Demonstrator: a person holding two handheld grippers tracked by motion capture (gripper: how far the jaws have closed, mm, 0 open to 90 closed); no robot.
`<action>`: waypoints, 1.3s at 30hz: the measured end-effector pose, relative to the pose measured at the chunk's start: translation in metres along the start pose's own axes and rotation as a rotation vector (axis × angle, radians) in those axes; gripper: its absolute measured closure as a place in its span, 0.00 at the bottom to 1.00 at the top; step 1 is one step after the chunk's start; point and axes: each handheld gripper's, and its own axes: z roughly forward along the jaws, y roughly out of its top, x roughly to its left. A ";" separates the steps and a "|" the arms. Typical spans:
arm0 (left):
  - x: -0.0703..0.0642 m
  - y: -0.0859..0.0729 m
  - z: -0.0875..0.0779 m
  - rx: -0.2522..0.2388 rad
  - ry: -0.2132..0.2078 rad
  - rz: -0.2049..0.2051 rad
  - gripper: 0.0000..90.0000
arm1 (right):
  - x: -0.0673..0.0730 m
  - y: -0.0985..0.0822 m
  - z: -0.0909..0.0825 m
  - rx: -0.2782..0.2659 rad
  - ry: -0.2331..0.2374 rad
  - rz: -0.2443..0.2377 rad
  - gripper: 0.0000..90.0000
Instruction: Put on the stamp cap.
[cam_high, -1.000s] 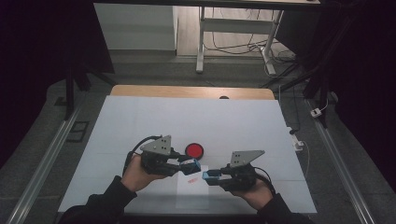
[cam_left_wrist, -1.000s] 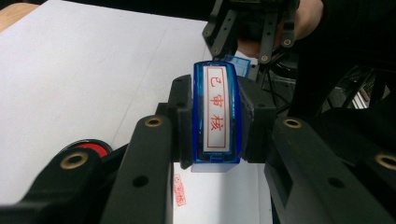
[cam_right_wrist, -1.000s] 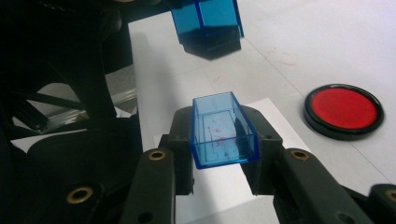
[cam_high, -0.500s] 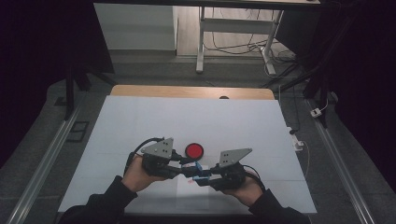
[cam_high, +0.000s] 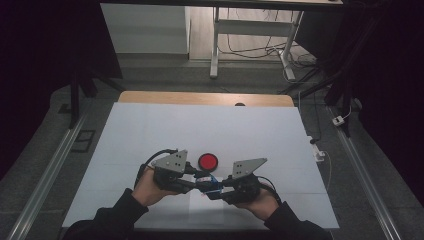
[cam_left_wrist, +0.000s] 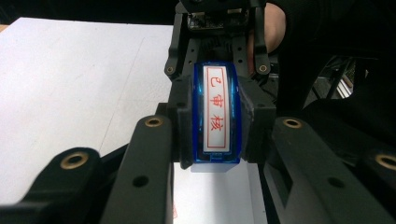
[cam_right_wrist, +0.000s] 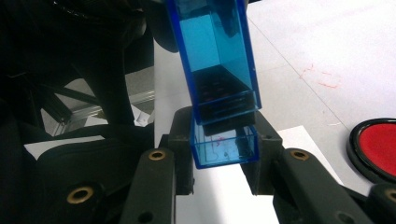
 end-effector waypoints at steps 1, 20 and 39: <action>0.000 0.000 0.000 -0.001 -0.001 0.001 0.78 | 0.000 0.000 0.000 0.000 0.004 0.001 0.75; -0.001 -0.002 0.003 -0.008 -0.038 0.029 0.78 | 0.001 0.001 0.000 0.004 0.040 -0.005 0.76; 0.004 -0.006 0.004 -0.045 -0.071 -0.020 0.78 | 0.002 0.001 -0.001 -0.021 0.038 -0.032 0.75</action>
